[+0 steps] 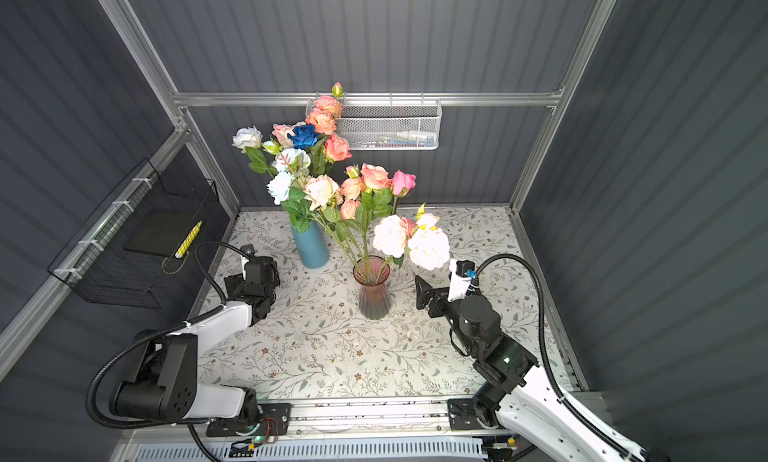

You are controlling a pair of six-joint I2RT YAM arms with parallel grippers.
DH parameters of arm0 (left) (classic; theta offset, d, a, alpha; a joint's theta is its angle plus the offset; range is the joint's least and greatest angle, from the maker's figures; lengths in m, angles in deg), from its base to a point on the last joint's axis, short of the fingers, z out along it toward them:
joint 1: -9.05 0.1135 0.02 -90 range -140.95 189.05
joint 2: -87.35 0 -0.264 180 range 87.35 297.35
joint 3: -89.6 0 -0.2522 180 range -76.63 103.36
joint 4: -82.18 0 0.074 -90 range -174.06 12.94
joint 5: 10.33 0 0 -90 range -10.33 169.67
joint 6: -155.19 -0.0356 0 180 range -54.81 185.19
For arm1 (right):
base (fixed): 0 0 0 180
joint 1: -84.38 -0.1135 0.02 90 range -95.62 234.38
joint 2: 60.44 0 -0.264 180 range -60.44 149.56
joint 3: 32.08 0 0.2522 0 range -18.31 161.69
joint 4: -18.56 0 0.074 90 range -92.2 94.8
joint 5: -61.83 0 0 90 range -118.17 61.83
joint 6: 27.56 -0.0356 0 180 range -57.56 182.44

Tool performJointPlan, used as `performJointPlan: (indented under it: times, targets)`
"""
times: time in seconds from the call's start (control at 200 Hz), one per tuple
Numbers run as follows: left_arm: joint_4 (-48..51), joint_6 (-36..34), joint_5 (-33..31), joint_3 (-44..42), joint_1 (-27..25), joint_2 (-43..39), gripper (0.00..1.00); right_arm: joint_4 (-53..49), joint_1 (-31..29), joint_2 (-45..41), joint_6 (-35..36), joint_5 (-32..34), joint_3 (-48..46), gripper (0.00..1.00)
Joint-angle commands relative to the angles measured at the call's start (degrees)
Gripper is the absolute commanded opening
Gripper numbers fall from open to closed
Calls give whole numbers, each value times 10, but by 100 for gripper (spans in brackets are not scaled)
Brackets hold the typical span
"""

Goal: Arrange the flowers into the vase

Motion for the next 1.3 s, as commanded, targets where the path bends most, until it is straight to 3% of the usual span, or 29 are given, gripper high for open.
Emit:
performJointPlan:
  times: [0.0,0.355,0.425,0.49,0.56,0.715,0.81,0.92,1.025,1.171,1.296]
  targets:
    - [-117,-42,66,-10,4,38,100,-2,5,-2,-9,38,5,99]
    - [-365,-49,126,-89,12,129,100,-21,29,7,-24,72,12,99]
    - [-355,-51,152,-89,14,136,100,-22,40,11,-25,63,10,99]
    - [-481,-62,155,-128,17,165,100,-23,55,14,-25,53,9,99]
    - [-404,-44,162,-111,22,145,100,-25,75,18,-30,51,7,99]
    - [-374,-43,151,-84,27,158,100,-5,145,30,-21,45,-3,99]
    - [-368,-41,152,-85,27,153,100,88,182,50,39,73,-40,99]
    - [-377,-42,154,-87,27,156,100,293,215,101,154,127,-114,99]
    - [-376,-41,153,-86,27,156,100,474,249,183,236,112,-172,99]
    - [-375,-41,153,-86,27,156,100,500,299,312,245,92,-160,99]
    - [-375,-41,152,-86,27,156,100,650,349,409,217,-3,-190,99]
